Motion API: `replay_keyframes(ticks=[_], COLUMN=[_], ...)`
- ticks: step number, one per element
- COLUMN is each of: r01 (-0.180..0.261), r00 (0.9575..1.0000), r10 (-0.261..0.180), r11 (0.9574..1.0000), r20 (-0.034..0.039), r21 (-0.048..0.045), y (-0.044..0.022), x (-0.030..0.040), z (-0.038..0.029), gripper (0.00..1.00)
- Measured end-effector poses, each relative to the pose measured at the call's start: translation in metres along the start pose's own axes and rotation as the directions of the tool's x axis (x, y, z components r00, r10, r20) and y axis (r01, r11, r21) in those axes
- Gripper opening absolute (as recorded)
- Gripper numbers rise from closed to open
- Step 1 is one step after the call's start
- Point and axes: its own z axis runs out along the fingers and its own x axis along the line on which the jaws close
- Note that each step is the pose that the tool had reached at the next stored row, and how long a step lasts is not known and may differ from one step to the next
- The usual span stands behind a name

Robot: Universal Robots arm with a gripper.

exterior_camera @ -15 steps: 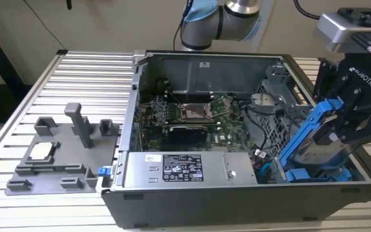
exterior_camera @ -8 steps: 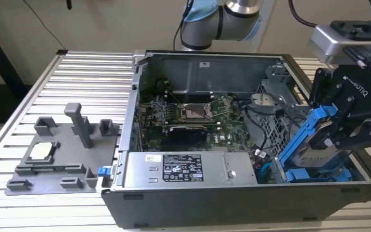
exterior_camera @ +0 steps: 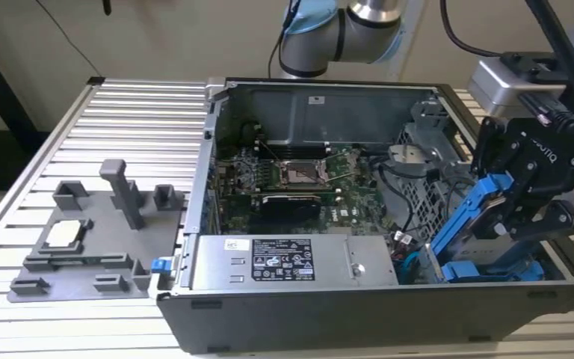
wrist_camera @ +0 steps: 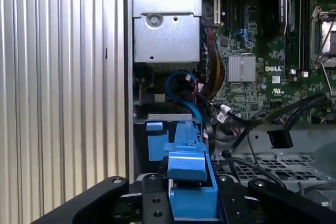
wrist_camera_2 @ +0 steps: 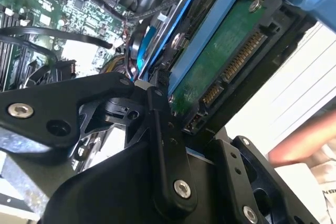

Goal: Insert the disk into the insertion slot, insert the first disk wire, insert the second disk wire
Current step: 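Insert the disk into the insertion slot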

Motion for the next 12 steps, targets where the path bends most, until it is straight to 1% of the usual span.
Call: replay_keyframes(ticks=[7, 12], r01=[0.001, 0.001], r00=[1.0000, 1.0000], r10=[-0.001, -0.001], r11=[1.0000, 1.0000], r20=[0.0000, -0.0005], r21=[0.0000, 0.0000], y=[-0.0003, -0.0003], x=[0.0000, 0.0000], z=[0.0080, 0.0087], gripper=[0.33, 0.33])
